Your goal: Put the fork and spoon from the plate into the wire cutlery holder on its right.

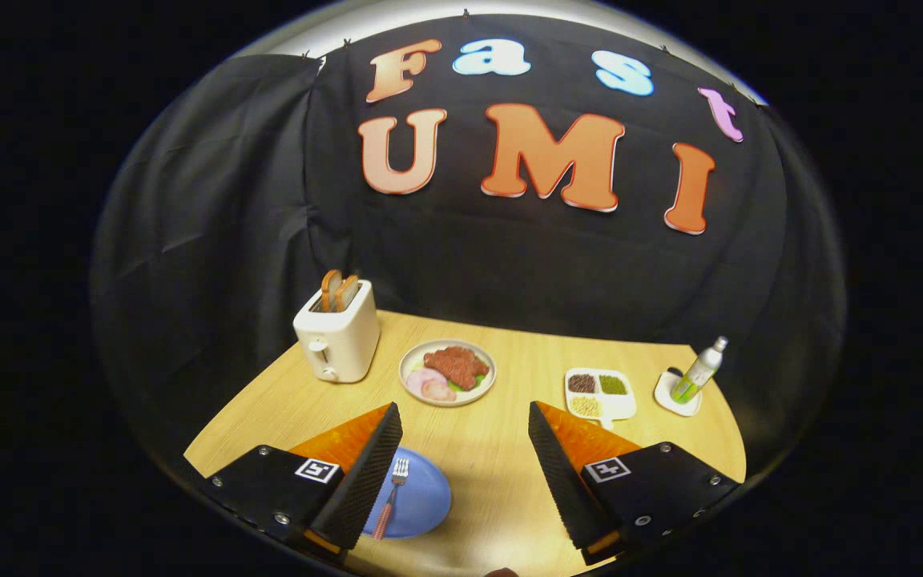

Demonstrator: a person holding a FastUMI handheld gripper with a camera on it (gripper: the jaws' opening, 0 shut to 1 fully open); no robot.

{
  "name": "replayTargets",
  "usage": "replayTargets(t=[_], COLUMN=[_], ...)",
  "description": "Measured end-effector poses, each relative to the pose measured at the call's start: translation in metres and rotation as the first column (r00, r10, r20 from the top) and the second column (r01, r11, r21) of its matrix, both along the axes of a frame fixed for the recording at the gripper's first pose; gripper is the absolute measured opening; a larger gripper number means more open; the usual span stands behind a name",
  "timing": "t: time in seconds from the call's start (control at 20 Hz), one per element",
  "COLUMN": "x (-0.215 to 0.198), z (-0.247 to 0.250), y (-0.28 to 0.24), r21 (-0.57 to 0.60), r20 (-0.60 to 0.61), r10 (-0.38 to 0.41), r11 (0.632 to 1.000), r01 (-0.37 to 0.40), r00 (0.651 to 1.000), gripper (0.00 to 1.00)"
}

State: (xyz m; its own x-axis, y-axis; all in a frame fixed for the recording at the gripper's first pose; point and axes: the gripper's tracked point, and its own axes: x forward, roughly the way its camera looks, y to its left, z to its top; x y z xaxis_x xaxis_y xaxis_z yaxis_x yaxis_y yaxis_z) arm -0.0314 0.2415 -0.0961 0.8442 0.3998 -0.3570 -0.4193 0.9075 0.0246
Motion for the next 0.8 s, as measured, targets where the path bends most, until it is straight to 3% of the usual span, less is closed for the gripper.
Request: replayTargets(t=[0.2,0.5,0.7,0.8], x=[-0.025,-0.048,-0.064,-0.072], z=[-0.059,-0.129,-0.161,-0.173], y=[0.034,0.041,0.049,0.054], r21=[-0.046,-0.177,-0.212,-0.217], r20=[-0.220,-0.424,-0.529,-0.575], r10=[0.091,0.080,0.069,0.073], r11=[0.994,0.969,0.955,0.947], r01=[-0.104,-0.170,-0.210,-0.238], r00=[0.971,0.902,0.846,0.815], gripper=[0.91,0.88,0.80,0.71])
